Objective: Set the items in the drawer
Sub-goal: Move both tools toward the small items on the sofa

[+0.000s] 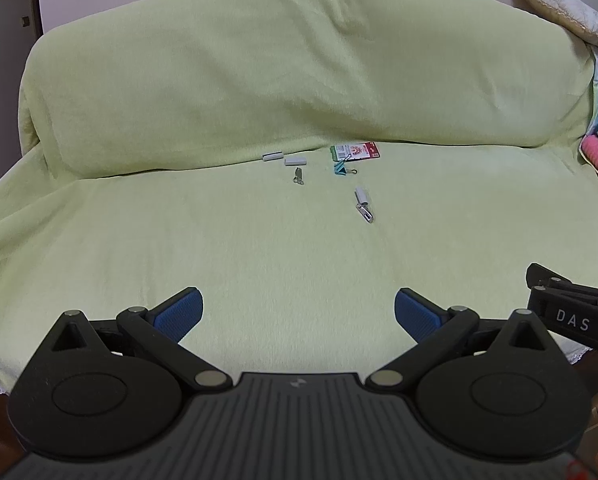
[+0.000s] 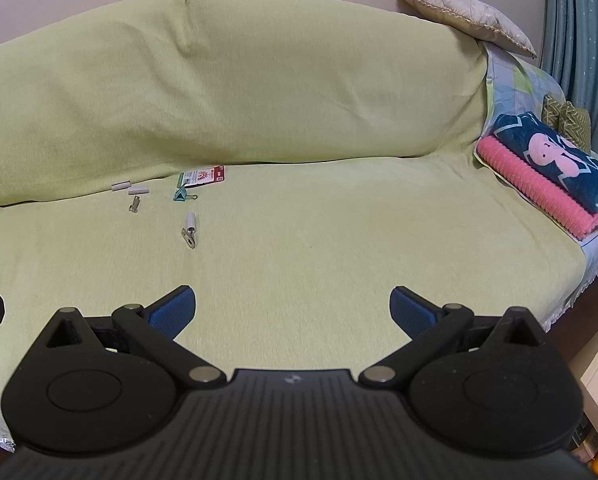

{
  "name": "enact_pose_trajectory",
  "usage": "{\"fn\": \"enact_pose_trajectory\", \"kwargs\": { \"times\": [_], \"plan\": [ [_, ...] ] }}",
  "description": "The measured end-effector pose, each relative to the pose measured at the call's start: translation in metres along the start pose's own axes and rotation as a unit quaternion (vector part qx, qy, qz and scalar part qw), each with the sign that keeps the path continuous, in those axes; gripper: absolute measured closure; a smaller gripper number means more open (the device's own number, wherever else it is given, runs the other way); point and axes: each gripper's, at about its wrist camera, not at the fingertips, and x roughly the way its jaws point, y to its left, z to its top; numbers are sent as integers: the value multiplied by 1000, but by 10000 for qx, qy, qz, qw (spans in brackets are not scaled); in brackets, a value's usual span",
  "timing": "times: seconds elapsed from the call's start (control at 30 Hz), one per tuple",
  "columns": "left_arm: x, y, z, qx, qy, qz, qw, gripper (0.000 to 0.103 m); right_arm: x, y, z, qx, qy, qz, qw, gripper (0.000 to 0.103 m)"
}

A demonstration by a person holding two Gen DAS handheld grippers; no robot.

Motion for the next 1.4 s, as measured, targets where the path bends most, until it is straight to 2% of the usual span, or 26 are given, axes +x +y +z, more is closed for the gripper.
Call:
{"fn": "enact_pose_trajectory", "kwargs": {
  "times": [0.23, 0.6, 0.83, 1.1, 1.23, 1.4],
  "plan": [
    [-3, 8, 6, -28, 26, 60, 10000, 1, -9, 0, 2, -4, -10, 34, 10000, 0],
    [-3, 17, -5, -92, 70, 41, 9999, 1, -1, 6, 8, -17, -26, 89, 10000, 0],
    [11, 16, -8, -51, 170, 215, 9996, 1, 16, 9, 8, -62, -80, 146, 9998, 0],
    [54, 1, -4, 178, 232, 210, 9994, 1, 65, 9, 8, -8, 130, 811, 9966, 1],
    [84, -3, 2, 94, 375, 70, 9992, 1, 93, 16, 11, -83, 215, 930, 9954, 1],
    [132, -2, 10, -21, 737, -122, 9972, 2, 136, 28, 13, -257, 352, 1056, 9935, 2]
  ]
}}
